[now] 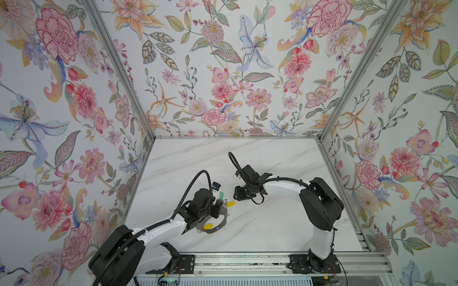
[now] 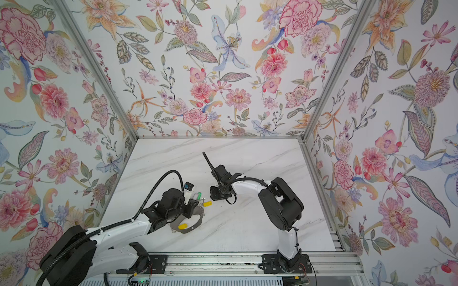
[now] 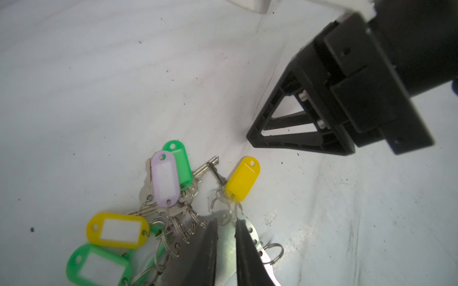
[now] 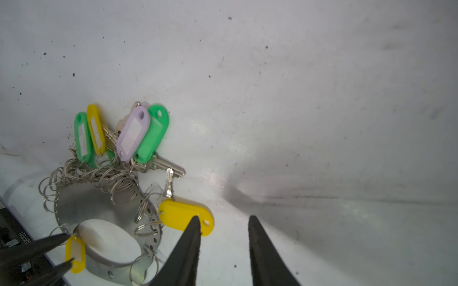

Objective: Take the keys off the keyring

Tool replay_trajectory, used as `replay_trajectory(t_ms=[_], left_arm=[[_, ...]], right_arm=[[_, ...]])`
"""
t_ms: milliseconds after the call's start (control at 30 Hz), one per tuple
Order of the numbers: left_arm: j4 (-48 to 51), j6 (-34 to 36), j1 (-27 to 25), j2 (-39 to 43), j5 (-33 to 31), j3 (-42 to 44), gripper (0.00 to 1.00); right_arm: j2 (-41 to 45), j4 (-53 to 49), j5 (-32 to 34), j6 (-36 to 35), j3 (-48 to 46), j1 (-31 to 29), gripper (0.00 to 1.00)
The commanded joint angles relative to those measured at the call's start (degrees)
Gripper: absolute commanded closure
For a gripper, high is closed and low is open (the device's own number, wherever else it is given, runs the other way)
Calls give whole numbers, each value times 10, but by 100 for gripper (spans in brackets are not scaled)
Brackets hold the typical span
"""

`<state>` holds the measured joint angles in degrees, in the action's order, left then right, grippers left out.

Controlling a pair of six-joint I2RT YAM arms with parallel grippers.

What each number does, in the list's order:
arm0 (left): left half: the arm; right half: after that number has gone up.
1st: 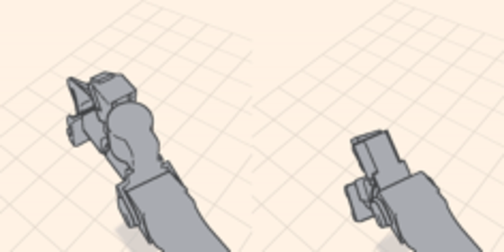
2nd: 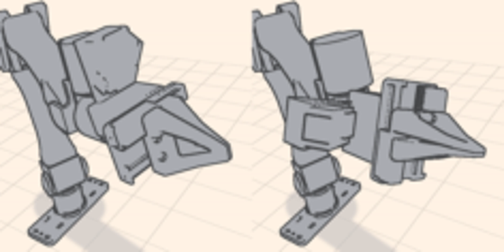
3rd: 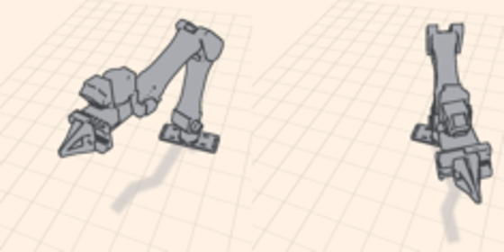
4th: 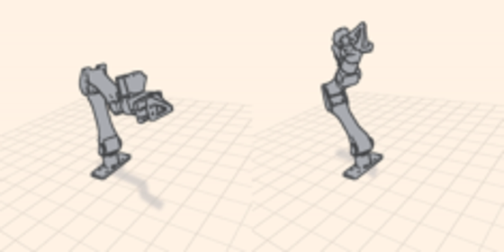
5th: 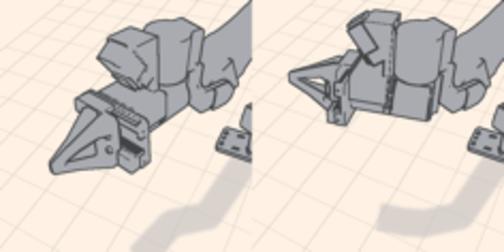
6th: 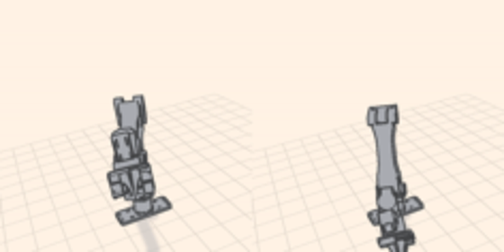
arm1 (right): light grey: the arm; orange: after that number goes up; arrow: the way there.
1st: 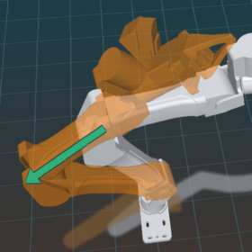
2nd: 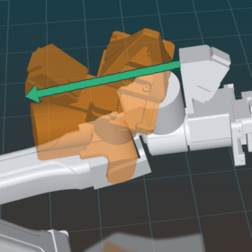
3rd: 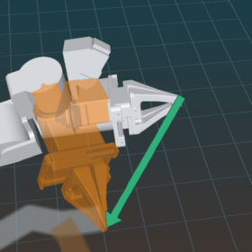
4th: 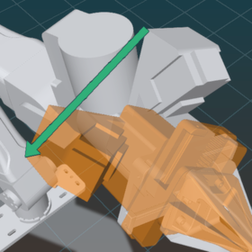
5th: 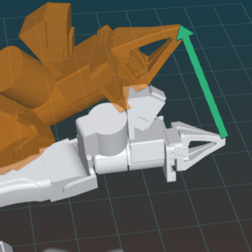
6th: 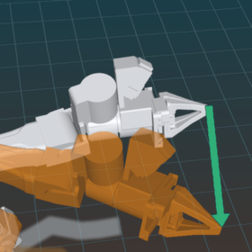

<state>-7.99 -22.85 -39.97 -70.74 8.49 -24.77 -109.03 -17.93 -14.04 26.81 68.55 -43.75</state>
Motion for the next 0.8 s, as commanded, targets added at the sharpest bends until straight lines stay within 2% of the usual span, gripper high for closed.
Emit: replay_trajectory(t_ms=[0,400,633,767], left_arm=[[28,13,-16,-31,-33,-31,86],[65,35,-45,-85,-60,-71,86],[94,39,-46,-106,-115,-91,88],[87,39,-47,-114,-103,-95,88]], right_arm=[[26,35,-21,11,-23,11,65],[50,75,-32,23,-73,23,65],[52,79,-34,27,-78,23,65],[49,80,-32,28,-79,23,66]])
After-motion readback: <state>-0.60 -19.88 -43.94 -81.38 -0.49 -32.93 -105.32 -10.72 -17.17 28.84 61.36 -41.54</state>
